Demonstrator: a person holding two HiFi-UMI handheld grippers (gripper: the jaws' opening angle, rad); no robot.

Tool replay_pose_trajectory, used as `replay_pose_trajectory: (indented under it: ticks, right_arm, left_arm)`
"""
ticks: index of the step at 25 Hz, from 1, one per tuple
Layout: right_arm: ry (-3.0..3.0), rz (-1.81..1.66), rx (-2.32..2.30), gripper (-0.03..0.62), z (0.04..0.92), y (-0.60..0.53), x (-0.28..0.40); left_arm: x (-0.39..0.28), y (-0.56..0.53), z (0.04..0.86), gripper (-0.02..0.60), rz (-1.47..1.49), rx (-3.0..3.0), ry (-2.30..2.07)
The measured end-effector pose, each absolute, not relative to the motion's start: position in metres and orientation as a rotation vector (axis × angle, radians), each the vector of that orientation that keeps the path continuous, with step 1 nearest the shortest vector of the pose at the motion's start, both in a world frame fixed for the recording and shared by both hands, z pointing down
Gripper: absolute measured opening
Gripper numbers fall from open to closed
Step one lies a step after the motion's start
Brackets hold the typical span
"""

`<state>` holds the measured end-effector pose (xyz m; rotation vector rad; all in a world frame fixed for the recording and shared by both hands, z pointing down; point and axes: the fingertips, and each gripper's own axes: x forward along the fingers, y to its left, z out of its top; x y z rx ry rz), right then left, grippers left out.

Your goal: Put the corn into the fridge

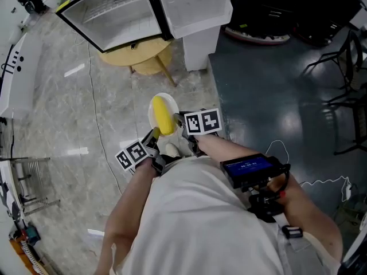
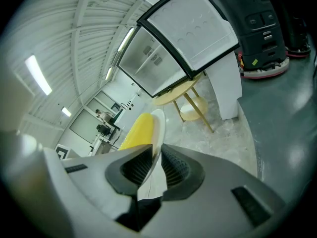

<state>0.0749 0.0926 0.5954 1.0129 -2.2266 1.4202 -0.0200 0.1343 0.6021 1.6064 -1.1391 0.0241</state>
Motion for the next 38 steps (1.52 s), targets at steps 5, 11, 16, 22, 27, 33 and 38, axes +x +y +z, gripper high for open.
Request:
replay_pose_trajectory:
  ticks: [5,11,16,22,27,33,38]
  right_arm:
    - [-2.236,1.417,0.988,0.055,0.598,0.096,0.071]
    - [-2.243,1.410,0.953,0.055,0.600,0.103,0.065]
    - [-2.246,1.409,0.915,0.055,0.599,0.112,0.057]
    - [-2.234,1.419,0.881,0.055,0.603,0.109,0.040]
    - [-2.222,1.417,0.894,0.055,0.606,0.094,0.029]
    - [-2.216,1.409,0.932,0.055,0.605,0.066,0.017]
    - [-2.223,1.405,0.952,0.055,0.601,0.035,0.001]
  left_arm:
    - [-0.023,0.139,0.605,0.060,0.010,1.595,-1.153]
    - [-0.028,0.149,0.606,0.060,-0.009,1.570,-1.178]
    - [-0.035,0.161,0.604,0.060,-0.026,1.548,-1.201]
    - [-0.051,0.159,0.606,0.060,-0.048,1.516,-1.214]
    - [-0.063,0.144,0.609,0.058,-0.058,1.515,-1.201]
    - [-0.077,0.112,0.608,0.055,-0.063,1.533,-1.167]
    - [-0.093,0.080,0.606,0.054,-0.069,1.547,-1.152]
